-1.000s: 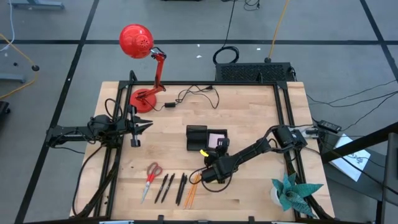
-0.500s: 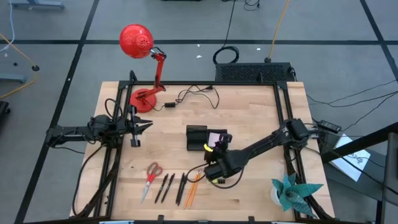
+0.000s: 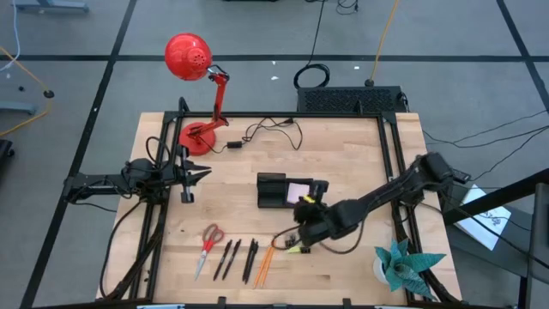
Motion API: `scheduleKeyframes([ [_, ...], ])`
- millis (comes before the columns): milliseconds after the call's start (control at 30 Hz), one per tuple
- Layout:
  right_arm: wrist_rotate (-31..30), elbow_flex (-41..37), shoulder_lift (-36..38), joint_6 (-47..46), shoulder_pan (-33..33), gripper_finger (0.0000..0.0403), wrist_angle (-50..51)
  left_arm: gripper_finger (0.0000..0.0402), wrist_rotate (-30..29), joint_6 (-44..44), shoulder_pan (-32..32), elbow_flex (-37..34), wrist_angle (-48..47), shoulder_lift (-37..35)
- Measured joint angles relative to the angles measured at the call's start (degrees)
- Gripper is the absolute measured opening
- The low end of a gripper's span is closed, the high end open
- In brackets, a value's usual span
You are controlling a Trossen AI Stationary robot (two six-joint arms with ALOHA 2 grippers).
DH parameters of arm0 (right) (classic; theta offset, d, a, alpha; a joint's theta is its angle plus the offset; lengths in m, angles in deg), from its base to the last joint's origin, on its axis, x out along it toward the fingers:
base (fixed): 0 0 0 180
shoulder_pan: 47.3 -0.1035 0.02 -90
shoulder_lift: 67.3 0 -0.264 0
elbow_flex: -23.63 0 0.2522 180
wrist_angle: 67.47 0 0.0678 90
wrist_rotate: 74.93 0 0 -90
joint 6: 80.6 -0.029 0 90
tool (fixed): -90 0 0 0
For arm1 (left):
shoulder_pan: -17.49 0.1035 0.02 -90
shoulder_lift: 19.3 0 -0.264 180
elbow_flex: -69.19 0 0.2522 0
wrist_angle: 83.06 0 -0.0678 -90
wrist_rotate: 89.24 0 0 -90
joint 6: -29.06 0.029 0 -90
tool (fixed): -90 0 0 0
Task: Pick and place office supplies into organizer
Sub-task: Put the left pencil into the desk organizer
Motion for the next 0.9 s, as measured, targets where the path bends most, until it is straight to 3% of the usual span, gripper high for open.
scheduleKeyframes([
  [133, -0.3, -10.4, 7.4, 1.9, 1.8, 0.0001, -10.7, 0.0047, 0.0, 1.6, 0.0, 0.0, 0.0, 0.0],
  [367, 4.9, -25.2, 15.9, 6.1, 6.5, 0.0001, -28.6, 0.0047, 0.0, 1.7, 0.0, 0.0, -0.1, 0.0],
  [600, 3.7, -29.4, 17.7, 10.2, 6.1, 0.0, -38.4, 0.0047, 0.0, 2.7, 0.0, 0.0, -0.3, 0.0],
  [900, 20.2, -29.8, 20.3, 21.3, 3.3, 0.0, -49.0, 0.0047, -3.1, 0.5, 0.0, 0.0, -2.9, 0.0],
])
